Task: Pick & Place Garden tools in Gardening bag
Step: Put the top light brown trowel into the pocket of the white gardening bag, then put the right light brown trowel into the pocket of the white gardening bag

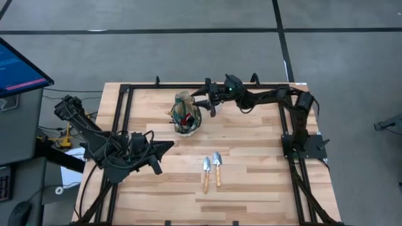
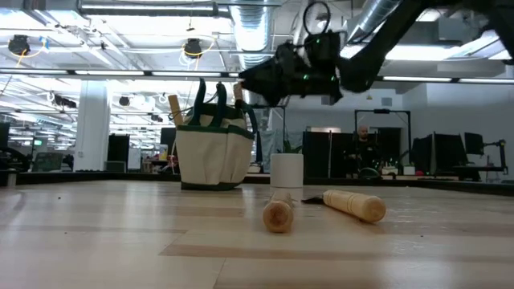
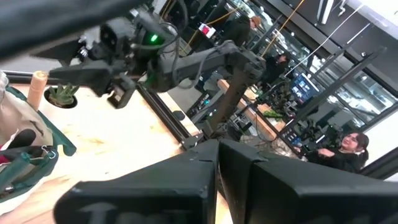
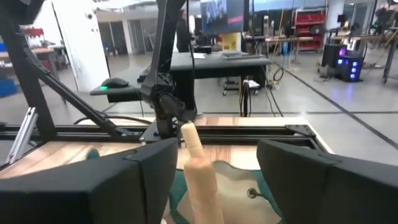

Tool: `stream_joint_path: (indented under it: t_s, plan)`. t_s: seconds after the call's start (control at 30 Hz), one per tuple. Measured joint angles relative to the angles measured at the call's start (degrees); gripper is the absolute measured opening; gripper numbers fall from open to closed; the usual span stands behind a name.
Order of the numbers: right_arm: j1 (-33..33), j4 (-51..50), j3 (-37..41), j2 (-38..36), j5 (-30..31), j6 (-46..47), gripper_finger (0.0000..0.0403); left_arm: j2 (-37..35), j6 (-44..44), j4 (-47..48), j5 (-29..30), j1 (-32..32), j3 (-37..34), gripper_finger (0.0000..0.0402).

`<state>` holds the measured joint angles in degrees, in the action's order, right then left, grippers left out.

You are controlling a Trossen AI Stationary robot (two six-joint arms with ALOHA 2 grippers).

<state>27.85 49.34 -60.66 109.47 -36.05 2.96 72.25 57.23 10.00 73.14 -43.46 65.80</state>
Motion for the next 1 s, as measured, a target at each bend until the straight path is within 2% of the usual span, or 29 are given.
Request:
stream_joint_path:
  t_s: [0.27, 0.47, 0.57, 0.67, 0.77, 0.9, 1.0]
  plan:
    - [0.07, -29.12, -0.02, -16.94, 1.73, -12.90, 0.0222, 0.00, -1.42, 0.00, -0.02, 0.00, 0.00, 0.0002]
    - [-0.13, -54.42, -0.02, -30.48, 3.07, -16.33, 0.0219, -0.73, -3.02, -0.05, -0.06, 0.00, 0.00, 0.0002]
    - [-2.68, -67.75, -0.02, -36.17, 3.91, -17.69, 0.0219, -1.03, -3.73, -0.02, -0.18, -0.09, 0.00, 0.0002]
    - [-8.44, -79.96, -0.02, -39.81, 8.51, -19.45, 0.0218, -1.05, -4.50, 0.00, -0.75, -0.38, 0.00, 0.0002]
    - [-16.31, -86.41, -0.02, -40.62, 13.14, -18.95, 0.0218, -1.07, -4.74, 0.02, -1.84, -0.52, 0.00, 0.0002]
    - [-28.54, -86.18, 0.00, -38.08, 18.78, -16.64, 0.0218, -1.07, -5.93, 0.08, -2.53, -0.52, 0.00, 0.0002]
    - [-37.20, -83.56, 0.00, -33.73, 23.81, -19.11, 0.0218, -1.07, -6.01, 0.07, -2.53, -0.52, 0.00, 0.0002]
